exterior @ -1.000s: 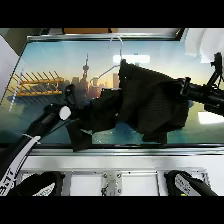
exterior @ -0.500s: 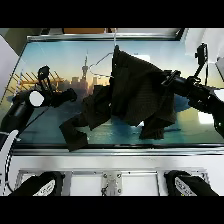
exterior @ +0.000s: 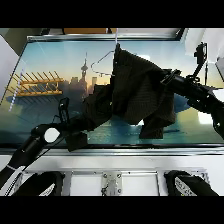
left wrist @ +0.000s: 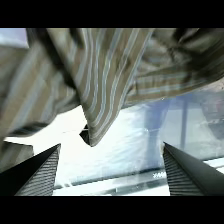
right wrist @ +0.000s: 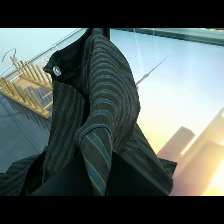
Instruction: Fold the clothes and pants, and hang the long-sleeved shirts on hangers.
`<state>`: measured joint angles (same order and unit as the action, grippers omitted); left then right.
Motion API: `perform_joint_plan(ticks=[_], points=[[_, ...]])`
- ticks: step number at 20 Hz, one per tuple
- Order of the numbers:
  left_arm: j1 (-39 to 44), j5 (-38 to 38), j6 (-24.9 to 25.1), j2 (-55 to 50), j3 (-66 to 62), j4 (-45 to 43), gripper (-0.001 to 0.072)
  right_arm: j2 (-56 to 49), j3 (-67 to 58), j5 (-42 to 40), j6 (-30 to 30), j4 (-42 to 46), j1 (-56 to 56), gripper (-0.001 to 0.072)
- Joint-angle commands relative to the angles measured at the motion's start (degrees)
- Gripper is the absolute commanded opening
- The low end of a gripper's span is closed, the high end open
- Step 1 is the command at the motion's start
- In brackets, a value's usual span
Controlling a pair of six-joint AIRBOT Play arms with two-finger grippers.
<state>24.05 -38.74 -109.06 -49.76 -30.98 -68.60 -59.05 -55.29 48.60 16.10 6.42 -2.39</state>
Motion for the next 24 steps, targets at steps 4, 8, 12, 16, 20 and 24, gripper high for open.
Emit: perform_joint_plan(ticks=[4, 8, 12, 16, 20, 24], points=[[2.58, 10.69, -2.82, -11.82, 0.15, 0.81, 0.0668, 0.09, -0.07, -0.13, 0.04, -0.02, 0.04, 0.0015], [6.25, 11.93, -2.82, -19.54, -4.68, 0.81, 0.0485, 0.09, -0.07, 1.42, 0.26, -0.07, -0.02, 0.0016], [2.29, 4.48, -1.53, -21.57, -8.76, 0.61, 0.0016, 1.31, -0.20, 7.41, 2.47, -1.33, -1.49, 0.0016], [-9.88, -5.68, 7.04, -16.68, -14.25, 0.68, 0.0016, 4.15, -0.20, 18.71, 4.20, -2.58, -6.10, 0.0014], [-18.88, -18.27, 13.99, -16.96, -22.95, 0.92, 0.0016, 6.14, -0.20, 24.68, 5.25, -0.50, -7.89, 0.0014], [-23.47, -26.49, 17.05, -19.87, -31.54, 0.87, 0.0016, 7.28, -0.20, 26.45, 7.13, 4.52, -7.89, 0.0014]])
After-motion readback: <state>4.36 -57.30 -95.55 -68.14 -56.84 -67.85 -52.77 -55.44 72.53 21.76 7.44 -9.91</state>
